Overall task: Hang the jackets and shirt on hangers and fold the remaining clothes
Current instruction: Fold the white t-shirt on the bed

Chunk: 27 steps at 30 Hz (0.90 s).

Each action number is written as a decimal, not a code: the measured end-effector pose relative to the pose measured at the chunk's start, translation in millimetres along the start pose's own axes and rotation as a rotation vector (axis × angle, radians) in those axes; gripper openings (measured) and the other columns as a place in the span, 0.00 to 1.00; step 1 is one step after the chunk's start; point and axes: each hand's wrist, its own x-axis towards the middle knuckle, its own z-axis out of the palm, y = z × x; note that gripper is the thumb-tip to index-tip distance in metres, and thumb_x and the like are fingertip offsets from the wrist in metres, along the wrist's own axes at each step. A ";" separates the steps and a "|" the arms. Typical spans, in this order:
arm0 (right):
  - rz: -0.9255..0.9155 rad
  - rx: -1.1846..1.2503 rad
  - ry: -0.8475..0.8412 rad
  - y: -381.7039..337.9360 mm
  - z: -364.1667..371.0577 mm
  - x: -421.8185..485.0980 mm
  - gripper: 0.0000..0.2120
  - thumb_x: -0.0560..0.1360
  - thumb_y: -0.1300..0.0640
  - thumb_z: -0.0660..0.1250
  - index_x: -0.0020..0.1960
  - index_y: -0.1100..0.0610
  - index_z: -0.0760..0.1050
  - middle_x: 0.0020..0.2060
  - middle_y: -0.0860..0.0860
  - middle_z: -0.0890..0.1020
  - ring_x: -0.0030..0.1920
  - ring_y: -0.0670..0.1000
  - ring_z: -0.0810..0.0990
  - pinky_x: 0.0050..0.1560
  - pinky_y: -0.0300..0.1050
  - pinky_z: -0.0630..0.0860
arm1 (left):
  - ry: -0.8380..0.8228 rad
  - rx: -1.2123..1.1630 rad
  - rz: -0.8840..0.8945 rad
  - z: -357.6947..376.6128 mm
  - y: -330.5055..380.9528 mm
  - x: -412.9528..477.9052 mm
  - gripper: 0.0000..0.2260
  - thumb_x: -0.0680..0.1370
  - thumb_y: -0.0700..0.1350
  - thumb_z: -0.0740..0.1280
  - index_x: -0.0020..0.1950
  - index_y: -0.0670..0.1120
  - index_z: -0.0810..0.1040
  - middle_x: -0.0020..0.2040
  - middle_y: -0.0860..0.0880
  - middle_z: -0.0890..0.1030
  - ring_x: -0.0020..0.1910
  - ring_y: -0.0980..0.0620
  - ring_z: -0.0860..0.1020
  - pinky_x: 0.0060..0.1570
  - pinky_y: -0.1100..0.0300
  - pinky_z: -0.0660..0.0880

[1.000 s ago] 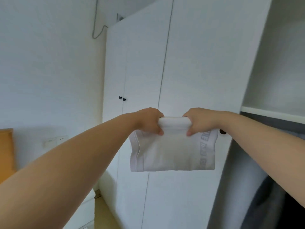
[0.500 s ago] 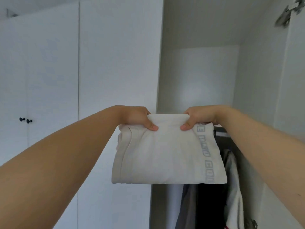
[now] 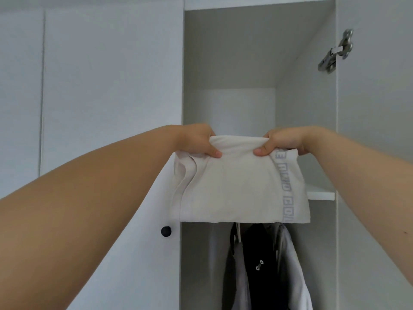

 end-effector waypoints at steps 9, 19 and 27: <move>-0.306 -0.733 0.899 11.8 -46.0 59.8 0.07 0.73 0.57 0.70 0.42 0.58 0.73 0.41 0.61 0.79 0.45 0.61 0.79 0.36 0.47 0.67 | 0.588 0.549 0.129 3.0 11.2 97.7 0.12 0.79 0.47 0.63 0.60 0.46 0.71 0.57 0.44 0.78 0.55 0.41 0.76 0.43 0.54 0.67; 0.179 -0.885 0.179 143.8 -12.0 122.4 0.13 0.74 0.60 0.63 0.58 0.59 0.74 0.56 0.56 0.78 0.56 0.57 0.77 0.53 0.45 0.73 | -0.137 0.350 0.063 133.5 -25.4 170.6 0.13 0.76 0.40 0.61 0.60 0.43 0.71 0.58 0.45 0.75 0.56 0.45 0.74 0.48 0.57 0.69; 0.514 -0.985 -0.184 124.9 -36.9 176.6 0.22 0.57 0.49 0.70 0.48 0.58 0.80 0.46 0.56 0.83 0.47 0.57 0.82 0.48 0.47 0.77 | -0.328 0.526 0.030 130.4 -24.8 231.8 0.15 0.75 0.46 0.65 0.62 0.46 0.75 0.59 0.48 0.76 0.57 0.46 0.76 0.53 0.54 0.75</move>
